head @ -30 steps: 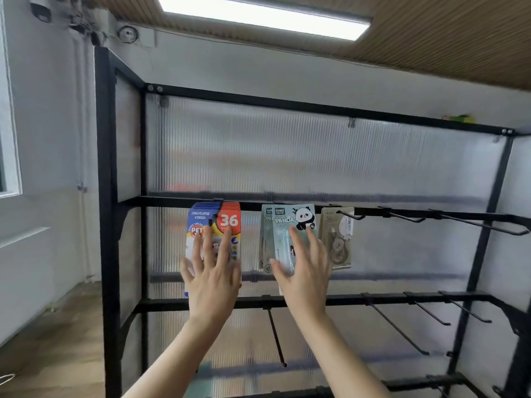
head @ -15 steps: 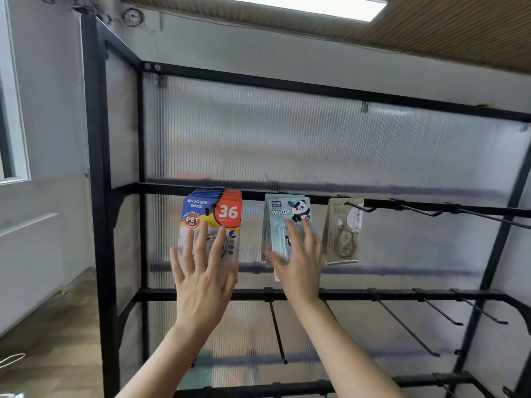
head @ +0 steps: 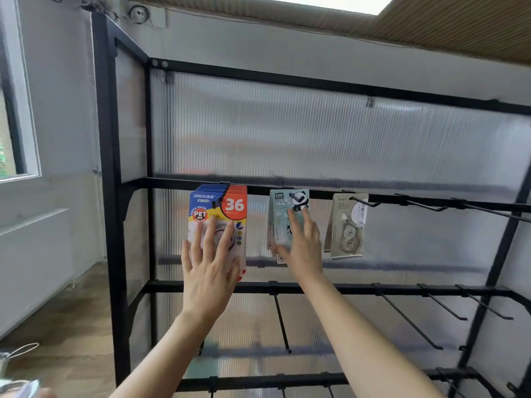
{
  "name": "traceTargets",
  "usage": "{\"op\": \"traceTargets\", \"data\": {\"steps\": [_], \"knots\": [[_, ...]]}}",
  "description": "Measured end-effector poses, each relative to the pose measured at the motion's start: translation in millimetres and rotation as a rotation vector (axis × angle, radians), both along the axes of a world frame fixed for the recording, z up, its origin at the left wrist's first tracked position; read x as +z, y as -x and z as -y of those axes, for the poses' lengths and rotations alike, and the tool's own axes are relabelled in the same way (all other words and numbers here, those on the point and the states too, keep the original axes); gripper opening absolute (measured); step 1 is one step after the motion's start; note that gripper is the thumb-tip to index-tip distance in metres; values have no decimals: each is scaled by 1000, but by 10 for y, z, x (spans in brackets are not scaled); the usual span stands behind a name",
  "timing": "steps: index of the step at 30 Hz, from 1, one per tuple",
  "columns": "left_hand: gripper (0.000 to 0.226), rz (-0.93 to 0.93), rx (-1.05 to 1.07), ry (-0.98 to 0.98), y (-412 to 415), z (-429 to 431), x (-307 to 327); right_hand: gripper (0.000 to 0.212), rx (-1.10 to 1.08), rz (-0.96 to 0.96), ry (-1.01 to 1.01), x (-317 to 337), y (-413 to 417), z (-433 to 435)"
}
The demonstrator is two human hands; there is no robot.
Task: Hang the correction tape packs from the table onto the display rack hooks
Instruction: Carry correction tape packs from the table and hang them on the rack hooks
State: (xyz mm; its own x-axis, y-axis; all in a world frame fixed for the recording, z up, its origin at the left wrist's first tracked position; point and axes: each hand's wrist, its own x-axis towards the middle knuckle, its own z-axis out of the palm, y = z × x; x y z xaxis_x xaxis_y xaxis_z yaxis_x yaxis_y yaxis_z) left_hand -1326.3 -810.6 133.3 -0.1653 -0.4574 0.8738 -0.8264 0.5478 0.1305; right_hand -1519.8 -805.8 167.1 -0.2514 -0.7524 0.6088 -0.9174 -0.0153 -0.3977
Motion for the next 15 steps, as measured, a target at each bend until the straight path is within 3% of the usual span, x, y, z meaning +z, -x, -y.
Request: {"op": "traceTargets", "data": {"steps": [4, 8, 15], "knots": [[64, 18, -21, -28, -24, -28, 22, 94, -33, -39, -54, -41, -54, -235], [80, 19, -58, -111, -41, -97, 52, 84, -49, -84, -77, -176, -99, -555], [79, 82, -62, -218, -149, -356, 97, 73, -44, -106, -166, -544, -219, -1175]]}}
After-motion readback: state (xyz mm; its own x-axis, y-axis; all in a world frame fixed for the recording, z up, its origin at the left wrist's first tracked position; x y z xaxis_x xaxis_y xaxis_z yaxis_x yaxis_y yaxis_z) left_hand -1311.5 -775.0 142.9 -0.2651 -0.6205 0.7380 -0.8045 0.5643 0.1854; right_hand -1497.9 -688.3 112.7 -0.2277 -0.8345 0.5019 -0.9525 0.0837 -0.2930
